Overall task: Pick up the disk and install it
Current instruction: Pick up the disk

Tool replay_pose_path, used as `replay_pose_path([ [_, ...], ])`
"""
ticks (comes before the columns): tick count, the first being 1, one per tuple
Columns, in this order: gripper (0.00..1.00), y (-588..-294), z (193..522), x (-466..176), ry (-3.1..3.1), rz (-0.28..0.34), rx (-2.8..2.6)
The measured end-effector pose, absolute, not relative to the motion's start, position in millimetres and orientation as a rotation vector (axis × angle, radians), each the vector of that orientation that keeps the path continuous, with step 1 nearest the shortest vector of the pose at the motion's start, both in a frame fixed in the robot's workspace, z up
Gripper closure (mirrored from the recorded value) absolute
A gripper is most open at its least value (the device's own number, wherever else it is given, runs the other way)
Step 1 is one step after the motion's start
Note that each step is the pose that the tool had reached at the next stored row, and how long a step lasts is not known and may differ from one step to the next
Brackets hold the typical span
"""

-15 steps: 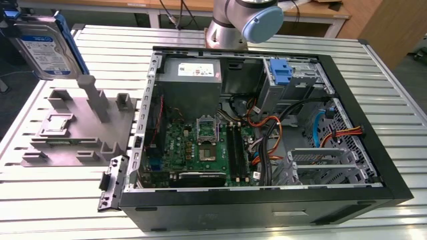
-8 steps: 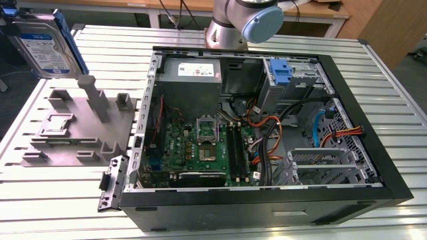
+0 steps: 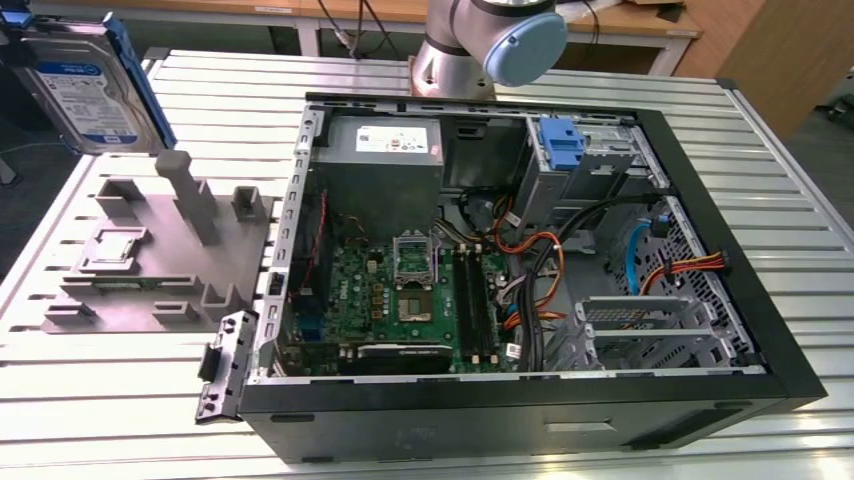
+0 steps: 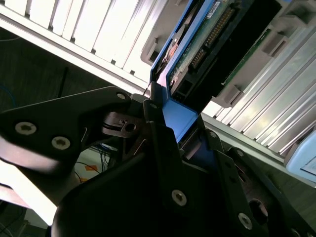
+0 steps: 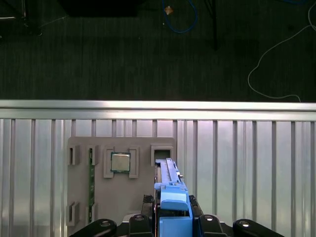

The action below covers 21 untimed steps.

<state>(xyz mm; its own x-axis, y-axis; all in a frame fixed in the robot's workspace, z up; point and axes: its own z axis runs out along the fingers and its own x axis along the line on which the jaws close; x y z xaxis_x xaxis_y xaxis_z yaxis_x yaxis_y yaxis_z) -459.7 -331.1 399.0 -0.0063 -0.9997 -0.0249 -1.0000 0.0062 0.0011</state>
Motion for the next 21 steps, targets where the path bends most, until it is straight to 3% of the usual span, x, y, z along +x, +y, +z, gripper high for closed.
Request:
replay_pose_path([
  [21,0.64,-331.1,402.8,-459.7,2.216,0.029,-2.203],
])
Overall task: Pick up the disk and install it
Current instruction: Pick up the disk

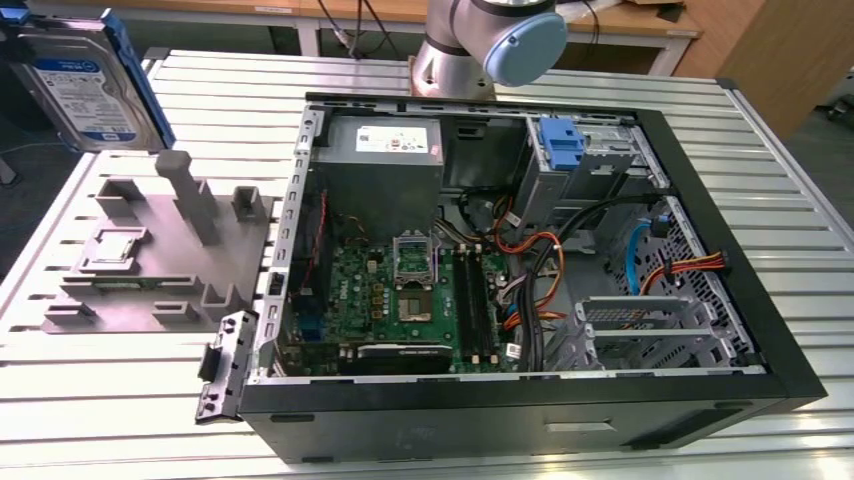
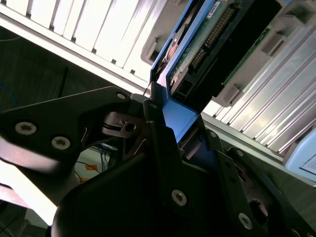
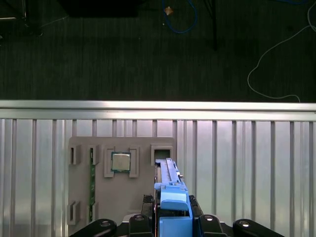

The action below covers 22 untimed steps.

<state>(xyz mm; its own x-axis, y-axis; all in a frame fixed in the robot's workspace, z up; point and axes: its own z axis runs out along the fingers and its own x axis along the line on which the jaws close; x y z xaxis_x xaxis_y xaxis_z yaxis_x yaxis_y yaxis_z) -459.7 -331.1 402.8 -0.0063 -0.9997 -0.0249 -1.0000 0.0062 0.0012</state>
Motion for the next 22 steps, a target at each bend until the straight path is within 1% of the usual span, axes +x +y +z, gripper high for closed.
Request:
replay_pose_path([
  [22,0.64,-331.1,415.4,-459.7,2.216,0.029,-2.203],
])
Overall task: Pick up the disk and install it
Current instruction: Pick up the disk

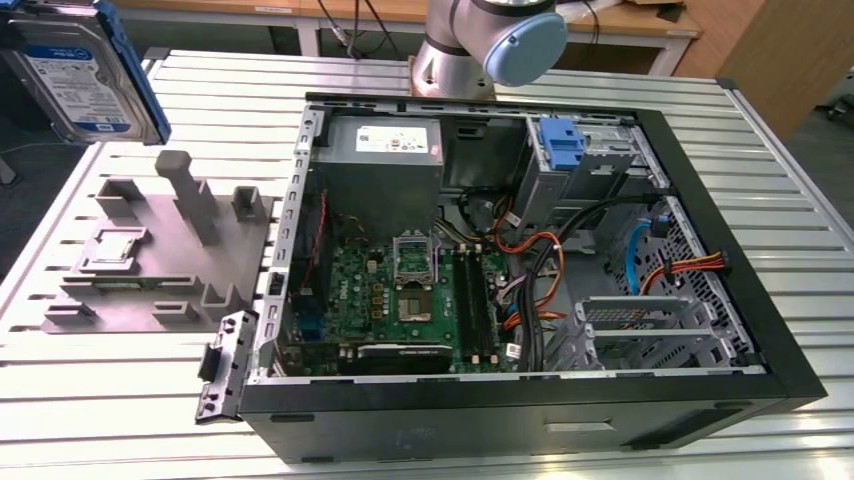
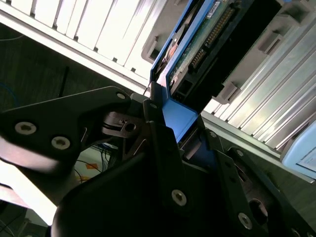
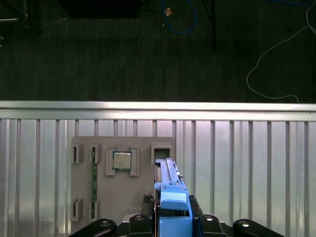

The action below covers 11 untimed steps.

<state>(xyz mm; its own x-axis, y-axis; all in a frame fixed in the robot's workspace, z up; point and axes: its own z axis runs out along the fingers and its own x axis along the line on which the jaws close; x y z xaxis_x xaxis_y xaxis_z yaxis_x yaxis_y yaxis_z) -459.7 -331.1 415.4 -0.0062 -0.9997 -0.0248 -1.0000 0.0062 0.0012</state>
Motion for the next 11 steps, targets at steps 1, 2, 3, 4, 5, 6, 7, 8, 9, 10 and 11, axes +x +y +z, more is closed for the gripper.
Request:
replay_pose_path([
  [1,0.64,-331.1,415.8,-459.7,2.216,0.029,-2.203],
  [2,0.64,-331.1,416.3,-459.7,2.216,0.028,-2.203],
  [3,0.64,-331.2,416.7,-459.7,2.216,0.028,-2.203],
  [4,0.64,-331.2,417.1,-459.6,2.217,0.028,-2.203],
  [5,0.64,-331.2,417.5,-459.7,2.217,0.028,-2.203],
  [6,0.64,-331.2,417.9,-459.7,2.217,0.028,-2.203],
  [7,0.64,-331.1,418.2,-459.7,2.217,0.028,-2.203],
  [8,0.64,-331.1,418.2,-459.6,2.217,0.027,-2.203],
  [9,0.64,-331.1,418.2,-459.6,2.217,0.027,-2.203],
  [10,0.64,-331.1,418.3,-459.7,2.217,0.027,-2.203],
  [11,0.64,-331.1,418.3,-459.7,2.217,0.027,-2.204],
])
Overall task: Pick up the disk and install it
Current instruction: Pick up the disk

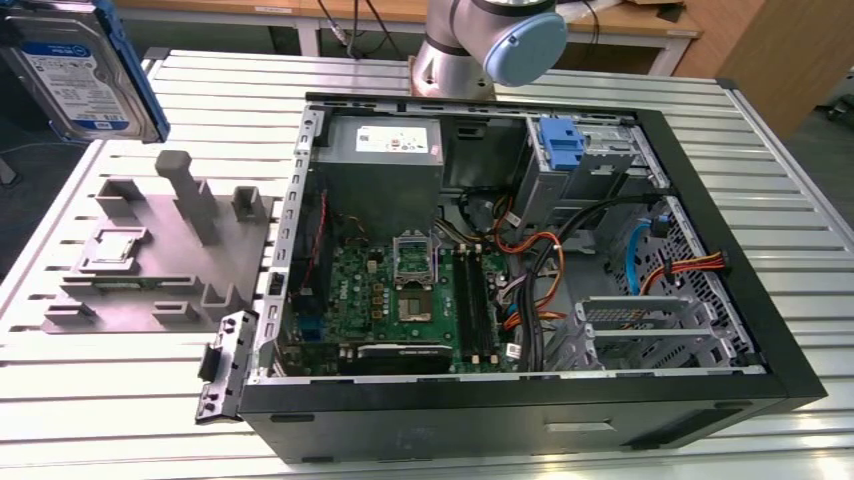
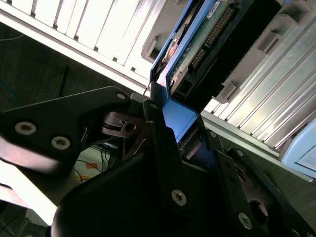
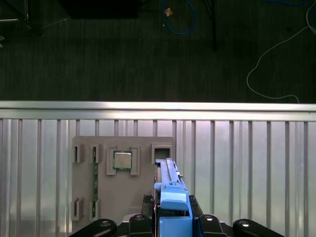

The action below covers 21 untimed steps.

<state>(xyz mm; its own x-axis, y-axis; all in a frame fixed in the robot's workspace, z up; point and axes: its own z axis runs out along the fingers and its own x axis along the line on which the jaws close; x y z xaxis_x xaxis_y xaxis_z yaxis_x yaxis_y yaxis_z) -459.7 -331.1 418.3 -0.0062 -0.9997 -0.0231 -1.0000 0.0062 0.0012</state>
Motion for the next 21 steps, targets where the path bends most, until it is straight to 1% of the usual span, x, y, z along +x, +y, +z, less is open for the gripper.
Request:
replay_pose_path([
  [21,0.64,-331.1,426.3,-459.7,2.219,0.023,-2.205],
])
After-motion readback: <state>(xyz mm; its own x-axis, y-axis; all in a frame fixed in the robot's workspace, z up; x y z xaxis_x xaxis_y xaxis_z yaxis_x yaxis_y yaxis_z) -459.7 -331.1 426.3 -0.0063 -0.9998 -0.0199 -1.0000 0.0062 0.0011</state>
